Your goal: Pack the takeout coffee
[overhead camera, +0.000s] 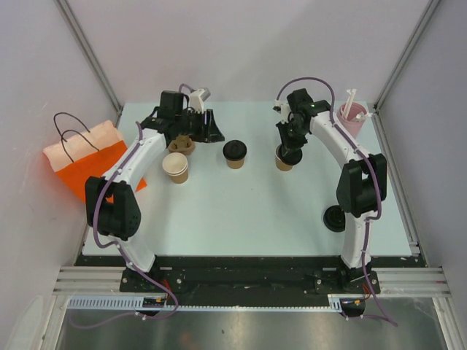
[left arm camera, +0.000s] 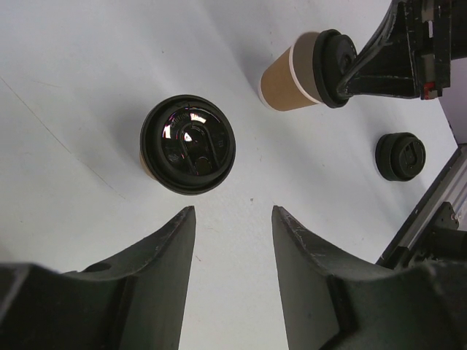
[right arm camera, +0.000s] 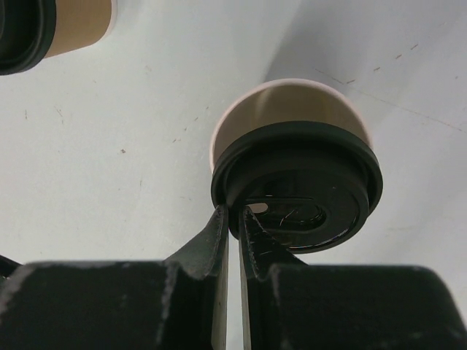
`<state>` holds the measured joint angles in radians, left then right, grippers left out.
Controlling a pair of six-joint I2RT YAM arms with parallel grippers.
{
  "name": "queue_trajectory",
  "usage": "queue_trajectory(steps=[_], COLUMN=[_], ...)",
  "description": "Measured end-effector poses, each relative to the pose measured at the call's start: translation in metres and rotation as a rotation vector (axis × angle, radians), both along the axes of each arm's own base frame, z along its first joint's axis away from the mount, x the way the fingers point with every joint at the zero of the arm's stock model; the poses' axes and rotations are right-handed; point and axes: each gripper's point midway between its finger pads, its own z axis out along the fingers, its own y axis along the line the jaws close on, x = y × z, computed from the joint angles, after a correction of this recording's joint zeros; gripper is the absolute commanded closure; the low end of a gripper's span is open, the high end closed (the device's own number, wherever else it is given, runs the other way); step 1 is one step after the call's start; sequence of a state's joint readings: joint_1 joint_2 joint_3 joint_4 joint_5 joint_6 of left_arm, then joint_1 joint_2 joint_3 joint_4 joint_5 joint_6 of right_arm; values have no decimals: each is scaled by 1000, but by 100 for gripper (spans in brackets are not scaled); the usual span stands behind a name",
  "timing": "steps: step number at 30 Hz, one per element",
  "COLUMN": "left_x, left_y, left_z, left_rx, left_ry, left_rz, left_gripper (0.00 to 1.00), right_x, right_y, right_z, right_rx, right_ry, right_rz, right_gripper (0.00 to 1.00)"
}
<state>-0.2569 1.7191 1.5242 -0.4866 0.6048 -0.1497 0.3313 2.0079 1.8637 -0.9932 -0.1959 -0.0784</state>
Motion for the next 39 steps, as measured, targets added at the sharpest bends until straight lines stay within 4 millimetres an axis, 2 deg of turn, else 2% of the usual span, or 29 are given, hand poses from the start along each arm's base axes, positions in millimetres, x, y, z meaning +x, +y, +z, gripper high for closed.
queue_trajectory(steps=[3,8,13,18,21,28,30,39], left_x=[0,0,0,-3,-8,-13,-12,-12], left_y=[-1,-2,-2,-7,-15,-25,-25,-25], left_z=[0,0,0,0,0,-4,-5,-6], left_rx=[0,0,0,0,0,2,3,4], left_ry=[0,0,0,1,1,9,12,15], left_rz=[-1,-4,-5,-15,-36,-60,-60,-60], left_gripper=[49,50,50,51,50,51,51,51], right_x=[4,-2,-2,15,19,22,22,26], right_y=[2,0,1,8,9,8,7,11], right_z=[-1,4,35,65,59,15,8,13], right_rx=[-8,-37,-56,-49,-45,-83,-96,-97], right_ry=[9,41,14,-65,-47,62,78,56], right_rz=[3,5,7,28,29,25,24,29], right_gripper=[100,100,100,100,100,100,100,100])
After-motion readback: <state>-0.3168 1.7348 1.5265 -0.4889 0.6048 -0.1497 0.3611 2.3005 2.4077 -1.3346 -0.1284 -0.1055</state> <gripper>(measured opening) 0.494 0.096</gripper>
